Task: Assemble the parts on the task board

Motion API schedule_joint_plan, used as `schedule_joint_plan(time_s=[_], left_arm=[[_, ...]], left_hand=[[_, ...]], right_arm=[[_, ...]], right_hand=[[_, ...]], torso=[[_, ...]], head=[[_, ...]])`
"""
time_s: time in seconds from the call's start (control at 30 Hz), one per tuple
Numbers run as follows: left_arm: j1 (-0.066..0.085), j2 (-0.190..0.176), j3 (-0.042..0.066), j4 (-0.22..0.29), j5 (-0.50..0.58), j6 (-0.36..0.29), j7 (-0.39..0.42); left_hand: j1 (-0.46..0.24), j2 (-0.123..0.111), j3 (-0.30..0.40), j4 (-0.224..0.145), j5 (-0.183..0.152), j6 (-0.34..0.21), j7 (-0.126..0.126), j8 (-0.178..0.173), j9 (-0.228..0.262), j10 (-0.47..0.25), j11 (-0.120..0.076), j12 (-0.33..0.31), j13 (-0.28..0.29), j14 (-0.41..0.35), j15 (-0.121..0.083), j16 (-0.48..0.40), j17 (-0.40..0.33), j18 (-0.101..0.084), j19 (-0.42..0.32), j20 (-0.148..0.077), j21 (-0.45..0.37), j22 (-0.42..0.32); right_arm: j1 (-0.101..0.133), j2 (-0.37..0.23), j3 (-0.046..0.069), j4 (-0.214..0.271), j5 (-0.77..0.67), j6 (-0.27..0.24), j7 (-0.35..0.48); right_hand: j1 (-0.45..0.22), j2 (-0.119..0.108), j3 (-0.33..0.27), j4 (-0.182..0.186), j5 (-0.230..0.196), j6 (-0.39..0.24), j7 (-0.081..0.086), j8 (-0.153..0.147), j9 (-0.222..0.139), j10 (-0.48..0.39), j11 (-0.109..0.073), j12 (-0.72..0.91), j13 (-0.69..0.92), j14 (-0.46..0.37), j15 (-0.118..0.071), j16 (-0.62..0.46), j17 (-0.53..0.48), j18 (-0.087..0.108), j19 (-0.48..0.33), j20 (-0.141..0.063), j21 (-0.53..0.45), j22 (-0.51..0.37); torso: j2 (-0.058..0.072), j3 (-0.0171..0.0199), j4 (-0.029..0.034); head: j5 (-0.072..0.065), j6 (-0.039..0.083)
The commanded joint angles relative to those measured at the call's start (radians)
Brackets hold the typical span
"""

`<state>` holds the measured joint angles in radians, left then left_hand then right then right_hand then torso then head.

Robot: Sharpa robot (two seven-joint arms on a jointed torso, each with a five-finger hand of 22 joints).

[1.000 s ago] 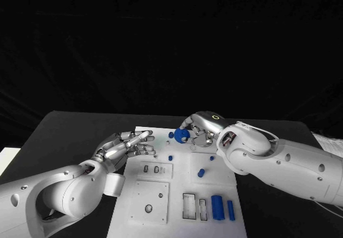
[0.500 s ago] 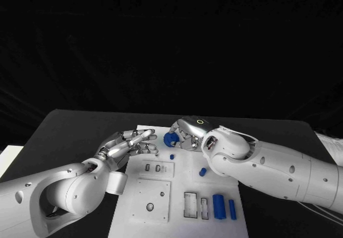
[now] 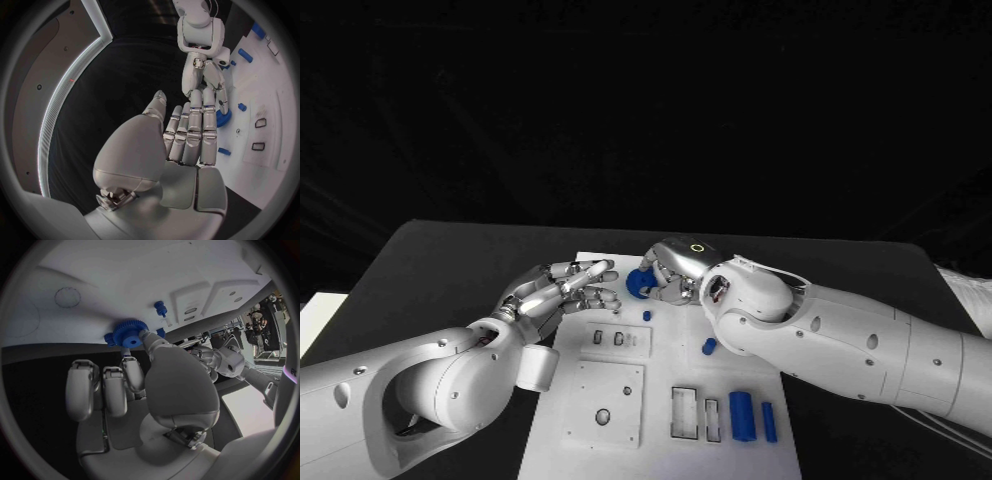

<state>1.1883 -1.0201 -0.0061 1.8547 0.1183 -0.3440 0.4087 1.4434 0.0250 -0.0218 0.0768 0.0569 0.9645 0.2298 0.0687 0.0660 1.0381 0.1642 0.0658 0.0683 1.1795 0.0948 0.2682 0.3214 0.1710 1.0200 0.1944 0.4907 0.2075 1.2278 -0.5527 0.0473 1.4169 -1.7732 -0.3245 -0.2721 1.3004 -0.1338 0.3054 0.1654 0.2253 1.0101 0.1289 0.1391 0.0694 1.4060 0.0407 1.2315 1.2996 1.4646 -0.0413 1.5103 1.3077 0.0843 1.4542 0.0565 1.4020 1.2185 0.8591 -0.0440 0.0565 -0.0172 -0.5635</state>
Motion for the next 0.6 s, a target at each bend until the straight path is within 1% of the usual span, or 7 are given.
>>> schedule_joint_plan(time_s=[0.03,0.13,0.23,0.27,0.4,0.53,0.6], left_arm=[[0.001,0.002,0.001,0.002,0.0,0.016,0.004],[0.001,0.002,0.001,0.002,0.0,0.016,0.004],[0.001,0.001,0.001,0.001,0.0,0.016,0.003],[0.001,0.001,0.001,0.001,0.0,0.015,0.003],[0.001,0.0,0.001,0.002,0.0,0.015,0.002],[0.001,0.0,0.001,0.002,0.0,0.014,0.002],[0.001,-0.001,0.001,0.002,0.0,0.014,0.002]], left_hand=[[0.008,-0.001,-0.001,-0.006,0.001,-0.007,-0.002,-0.003,0.0,-0.009,0.0,-0.001,-0.001,-0.006,-0.002,-0.005,0.001,0.009,-0.007,-0.002,0.005,0.002],[0.008,-0.001,-0.001,-0.006,0.001,-0.007,-0.002,-0.003,0.0,-0.009,0.0,-0.001,-0.001,-0.006,-0.002,-0.005,0.001,0.009,-0.007,-0.002,0.005,0.002],[0.008,-0.001,-0.001,-0.006,0.001,-0.007,-0.002,-0.003,0.0,-0.009,0.0,-0.001,-0.001,-0.006,-0.002,-0.005,0.001,0.009,-0.007,-0.002,0.005,0.002],[0.008,-0.001,-0.001,-0.006,0.001,-0.007,-0.002,-0.003,0.0,-0.009,0.0,-0.001,-0.001,-0.006,-0.002,-0.005,0.001,0.009,-0.007,-0.002,0.005,0.002],[0.008,-0.001,-0.001,-0.006,0.001,-0.007,-0.002,-0.003,0.0,-0.009,0.0,-0.001,-0.001,-0.006,-0.002,-0.005,0.001,0.009,-0.007,-0.002,0.005,0.002],[0.007,0.0,0.0,-0.007,0.001,-0.007,-0.003,-0.003,0.0,-0.009,0.0,-0.001,-0.001,-0.007,-0.001,-0.006,0.002,0.009,-0.008,-0.002,0.006,0.002],[0.007,0.0,0.0,-0.007,0.001,-0.007,-0.003,-0.003,0.0,-0.009,0.0,-0.001,-0.001,-0.007,-0.001,-0.006,0.002,0.009,-0.008,-0.002,0.006,0.002]], right_arm=[[-0.002,0.006,-0.002,-0.007,-0.021,0.04,-0.021],[-0.002,0.011,-0.003,-0.011,-0.023,0.042,-0.022],[-0.002,0.013,-0.003,-0.013,-0.023,0.049,-0.022],[-0.001,0.014,-0.003,-0.013,-0.022,0.051,-0.022],[-0.001,0.012,-0.003,-0.012,-0.02,0.058,-0.021],[-0.001,0.008,-0.004,-0.011,-0.012,0.066,-0.02],[-0.001,0.006,-0.004,-0.011,-0.006,0.07,-0.02]], right_hand=[[-0.004,-0.014,-0.006,-0.001,-0.018,-0.024,0.006,-0.016,-0.004,-0.015,0.004,-0.018,-0.012,0.082,0.008,0.006,0.146,-0.017,0.0,0.008,0.0,-0.001],[-0.02,-0.019,-0.021,0.008,-0.071,-0.066,0.016,-0.05,-0.006,-0.03,0.013,-0.047,-0.032,0.082,0.016,0.007,0.148,-0.017,-0.001,0.015,-0.001,-0.002],[-0.037,-0.029,-0.054,0.036,-0.137,-0.095,0.027,-0.075,-0.004,-0.038,0.023,-0.063,-0.043,0.083,0.025,0.007,0.15,-0.017,-0.002,0.024,-0.001,-0.001],[-0.043,-0.036,-0.071,0.048,-0.142,-0.101,0.029,-0.077,-0.004,-0.04,0.026,-0.068,-0.046,0.083,0.027,0.008,0.152,-0.017,-0.002,0.026,-0.001,-0.001],[-0.048,-0.042,-0.15,0.119,-0.131,-0.106,0.032,-0.076,-0.002,-0.039,0.031,-0.067,-0.044,0.083,0.032,0.009,0.155,-0.017,-0.002,0.033,0.001,0.002],[-0.107,-0.032,-0.186,0.13,-0.127,-0.094,0.032,-0.073,0.0,-0.031,0.03,-0.052,-0.031,0.085,0.033,0.012,0.162,-0.018,0.0,0.034,0.005,0.01],[-0.152,-0.017,-0.202,0.129,-0.105,-0.085,0.03,-0.072,0.001,-0.026,0.03,-0.04,-0.022,0.086,0.032,0.014,0.166,-0.019,0.002,0.034,0.008,0.015]], torso=[[0.0,0.0003,0.0],[0.0,-0.0001,0.001],[0.0,-0.0001,0.0012],[0.0,-0.0001,0.0012],[0.0,-0.0003,0.0],[0.0,0.0004,-0.0001],[0.0,0.0005,-0.0006]], head=[[0.0,0.0],[-0.001,0.001],[-0.002,0.0],[-0.002,0.0],[-0.001,0.001],[0.0,0.0],[-0.001,0.001]])
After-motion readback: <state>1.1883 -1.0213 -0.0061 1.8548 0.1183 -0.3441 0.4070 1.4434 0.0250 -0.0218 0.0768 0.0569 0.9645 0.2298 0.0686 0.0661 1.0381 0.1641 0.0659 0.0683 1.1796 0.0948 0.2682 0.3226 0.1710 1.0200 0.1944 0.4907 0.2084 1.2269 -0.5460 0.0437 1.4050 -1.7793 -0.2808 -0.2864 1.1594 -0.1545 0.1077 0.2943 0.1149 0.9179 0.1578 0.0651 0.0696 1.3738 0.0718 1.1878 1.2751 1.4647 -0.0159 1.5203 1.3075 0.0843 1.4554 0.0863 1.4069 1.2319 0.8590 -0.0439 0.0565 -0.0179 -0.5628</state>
